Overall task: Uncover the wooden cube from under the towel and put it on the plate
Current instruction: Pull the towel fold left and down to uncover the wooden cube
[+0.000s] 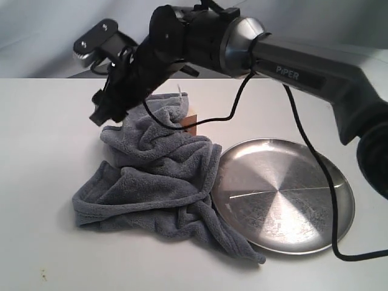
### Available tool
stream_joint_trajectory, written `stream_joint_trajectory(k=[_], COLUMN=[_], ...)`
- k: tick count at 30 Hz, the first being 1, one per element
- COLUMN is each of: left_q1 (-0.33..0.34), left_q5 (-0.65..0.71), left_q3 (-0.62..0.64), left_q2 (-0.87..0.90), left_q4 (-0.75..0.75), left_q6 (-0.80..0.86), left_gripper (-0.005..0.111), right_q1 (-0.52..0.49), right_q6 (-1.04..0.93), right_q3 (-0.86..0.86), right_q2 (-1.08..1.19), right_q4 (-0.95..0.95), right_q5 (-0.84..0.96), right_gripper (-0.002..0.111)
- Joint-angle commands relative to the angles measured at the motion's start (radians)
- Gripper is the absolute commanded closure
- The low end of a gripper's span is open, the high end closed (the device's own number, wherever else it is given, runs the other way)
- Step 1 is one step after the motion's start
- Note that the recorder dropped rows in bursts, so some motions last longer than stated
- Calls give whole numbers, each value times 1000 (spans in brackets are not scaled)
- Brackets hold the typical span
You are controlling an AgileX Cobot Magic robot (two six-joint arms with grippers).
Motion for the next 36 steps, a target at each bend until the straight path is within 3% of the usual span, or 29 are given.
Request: stream_joint_trajectory(k=[1, 4, 8, 18, 21, 25, 26, 32, 36], left_q1=[2, 2, 2, 2, 2, 2, 2, 2, 2], left_q5=[-11, -11, -11, -11, -11, -11, -11, -11, -11], left_q3=[4, 4, 4, 4, 4, 4, 4, 4, 4], left_q2=[-4, -4, -4, -4, -4, -4, -4, -4, -4], left_q4=[-2, -2, -2, -2, -2, -2, -2, -2, -2], left_q6=[-2, -2, -2, -2, -2, -2, -2, -2, -2], left_gripper=[107, 107, 107, 107, 107, 107, 107, 107, 107], right_q1=[-33, -52, -59, -59, -59, -57, -55, -16, 1], right_q6=[389, 599, 679, 740, 740, 704, 648, 207, 202], right_q3=[-6, -6, -6, -6, -6, -6, -6, -6, -6], right_q2=[-16, -4, 13, 64, 64, 64, 64, 64, 68], right_q4=[-251, -392, -553, -439, -429, -381, -331, 72, -20], right_q5=[-116, -78, 30, 131, 149, 160, 158, 179, 241], right_gripper=[45, 45, 45, 46, 63, 104, 108, 108, 108])
